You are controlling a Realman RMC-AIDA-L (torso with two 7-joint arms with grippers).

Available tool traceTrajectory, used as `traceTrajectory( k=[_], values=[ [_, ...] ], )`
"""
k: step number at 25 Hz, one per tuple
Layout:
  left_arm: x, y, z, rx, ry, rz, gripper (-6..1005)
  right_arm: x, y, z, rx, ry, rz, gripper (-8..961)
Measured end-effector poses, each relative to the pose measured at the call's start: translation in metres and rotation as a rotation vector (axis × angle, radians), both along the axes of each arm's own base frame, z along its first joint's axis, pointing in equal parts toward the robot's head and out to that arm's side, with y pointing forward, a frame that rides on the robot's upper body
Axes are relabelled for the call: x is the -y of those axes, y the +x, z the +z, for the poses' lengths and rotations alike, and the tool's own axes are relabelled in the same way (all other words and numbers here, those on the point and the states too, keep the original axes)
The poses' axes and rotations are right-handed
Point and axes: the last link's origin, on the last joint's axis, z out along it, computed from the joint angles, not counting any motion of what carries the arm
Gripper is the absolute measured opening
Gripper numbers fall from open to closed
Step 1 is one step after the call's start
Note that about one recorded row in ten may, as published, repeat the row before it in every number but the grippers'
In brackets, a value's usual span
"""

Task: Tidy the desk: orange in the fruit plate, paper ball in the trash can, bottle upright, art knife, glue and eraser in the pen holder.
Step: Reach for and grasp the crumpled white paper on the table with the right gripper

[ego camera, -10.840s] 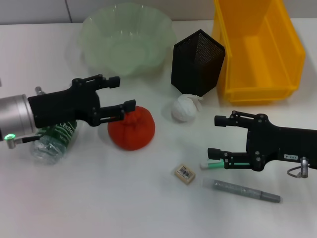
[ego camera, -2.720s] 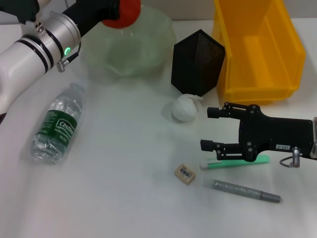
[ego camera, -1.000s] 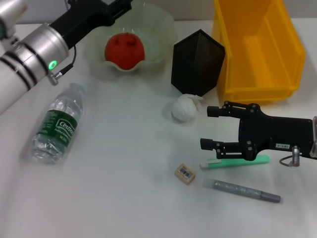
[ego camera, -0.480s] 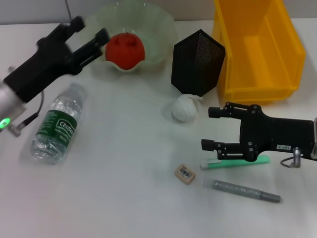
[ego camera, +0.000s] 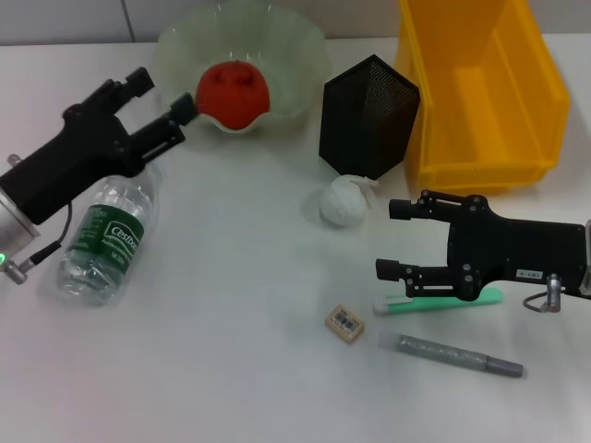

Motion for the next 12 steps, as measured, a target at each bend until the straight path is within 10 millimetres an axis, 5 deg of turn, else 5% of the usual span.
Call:
traceTrajectory(
  k=[12],
  values=[
    [0.022, 0.01, -0.003, -0.188, -0.24, -0.265, 834, -0.002, 0.0, 0.002, 0.005, 0.003, 0.001, 805]
  ],
)
